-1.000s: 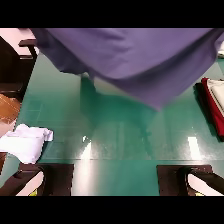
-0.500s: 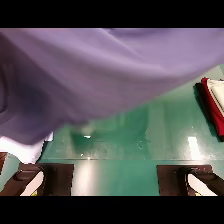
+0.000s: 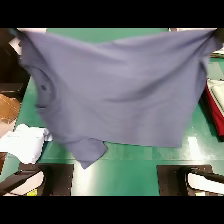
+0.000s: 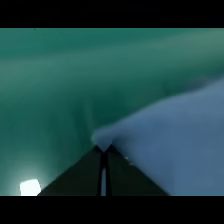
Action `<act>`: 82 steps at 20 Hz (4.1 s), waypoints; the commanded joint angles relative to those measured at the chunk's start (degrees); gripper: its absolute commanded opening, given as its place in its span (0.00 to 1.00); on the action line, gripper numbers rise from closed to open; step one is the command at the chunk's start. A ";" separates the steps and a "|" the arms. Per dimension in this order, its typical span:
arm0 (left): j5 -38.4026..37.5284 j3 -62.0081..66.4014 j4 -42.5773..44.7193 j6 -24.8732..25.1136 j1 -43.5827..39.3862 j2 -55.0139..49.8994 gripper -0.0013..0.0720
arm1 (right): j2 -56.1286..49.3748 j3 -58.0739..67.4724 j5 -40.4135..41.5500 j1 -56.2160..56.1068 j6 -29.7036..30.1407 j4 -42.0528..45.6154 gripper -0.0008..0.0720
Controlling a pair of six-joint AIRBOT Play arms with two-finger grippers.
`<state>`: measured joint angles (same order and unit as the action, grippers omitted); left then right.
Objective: Fold the shirts.
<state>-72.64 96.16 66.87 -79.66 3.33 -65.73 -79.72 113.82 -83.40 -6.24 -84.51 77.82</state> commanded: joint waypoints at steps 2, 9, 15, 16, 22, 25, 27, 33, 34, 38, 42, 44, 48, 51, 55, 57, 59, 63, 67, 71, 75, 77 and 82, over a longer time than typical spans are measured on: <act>6.08 -9.90 -4.00 2.29 -0.02 -14.27 0.05 | -13.99 -2.14 -0.37 0.13 1.44 -0.31 0.03; 14.34 -9.29 -3.17 1.77 0.04 -22.25 0.39 | -22.86 4.42 2.51 2.54 1.42 -1.11 0.57; -2.75 -7.28 4.07 0.20 0.04 -19.23 0.81 | -13.44 -11.91 -3.23 10.78 5.33 -17.29 0.57; -2.71 -9.90 6.19 -1.03 0.04 -17.40 0.81 | -10.43 -17.59 -3.23 12.17 6.47 -18.29 0.57; 0.31 -34.53 8.17 -3.02 0.04 -6.14 0.81 | 7.65 -51.06 0.98 17.73 12.37 -27.61 0.57; 1.97 -43.89 7.13 -4.59 0.04 -3.72 0.81 | 12.55 -58.45 2.21 17.99 13.05 -28.72 0.57; 3.17 -48.17 4.83 -4.85 0.04 -3.72 0.81 | 14.86 -60.33 3.26 17.99 13.05 -28.70 0.57; 12.04 -55.78 -7.37 -3.26 -0.02 -3.72 0.81 | 18.45 -60.52 5.29 17.97 13.03 -28.74 0.57; 12.13 -56.17 -8.83 -2.51 -0.02 -3.72 0.80 | 18.47 -60.52 5.25 17.99 13.03 -28.74 0.57; 9.57 -55.91 -9.29 -1.79 -0.02 -3.13 0.05 | 18.40 -60.52 3.93 19.80 13.03 -27.89 0.57; 9.18 -55.67 -8.37 -1.33 0.00 5.40 0.05 | 18.43 -62.95 0.72 27.50 10.32 -15.61 0.57; 9.14 -55.67 -8.41 -1.33 -0.02 9.88 0.05 | 17.99 -67.93 1.90 32.26 10.19 -11.78 0.61; 8.48 -55.69 -8.59 -1.33 -0.02 11.82 0.05 | 11.76 -75.54 5.01 36.96 10.21 -14.21 0.75; 8.72 -55.69 -8.61 -1.36 -0.02 11.82 0.05 | 7.26 -77.88 9.64 35.10 11.65 -20.94 0.63; 8.72 -55.69 -8.63 -1.36 -0.02 11.82 0.05 | 4.24 -77.72 12.66 26.67 11.63 -23.67 0.59; 8.28 -55.69 -8.66 -1.36 0.00 11.82 0.05 | 3.76 -77.72 13.09 22.45 11.63 -23.87 0.35; 6.97 -55.49 -8.66 -1.36 0.00 11.85 0.05 | 5.11 -77.68 13.68 19.32 11.67 -23.87 0.10; 3.93 -48.24 -8.59 -1.36 0.00 13.20 0.05 | 13.16 -70.75 11.96 17.40 11.69 -23.87 0.03; 2.32 -30.36 -8.63 -1.64 0.00 17.44 0.05 | 22.27 -53.02 8.17 17.40 11.63 -23.89 0.03; 1.53 -6.78 -8.63 -2.84 0.00 19.89 0.05 | 28.44 -32.28 7.91 17.40 10.43 -23.78 0.03; 2.16 16.11 -8.61 -3.08 0.00 19.91 0.05 | 30.56 -14.05 7.78 17.51 8.28 -21.59 0.03; 4.26 23.19 -8.55 -4.39 -0.02 19.93 0.05 | 29.86 -5.46 5.57 17.51 5.92 -16.85 0.03; 7.19 26.64 -7.85 -5.03 0.00 19.91 0.05 | 23.52 11.87 -4.70 17.51 1.84 -8.63 0.03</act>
<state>-67.33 120.11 58.06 -84.01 3.29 -45.74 -53.28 116.75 -82.72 11.27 -80.27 64.55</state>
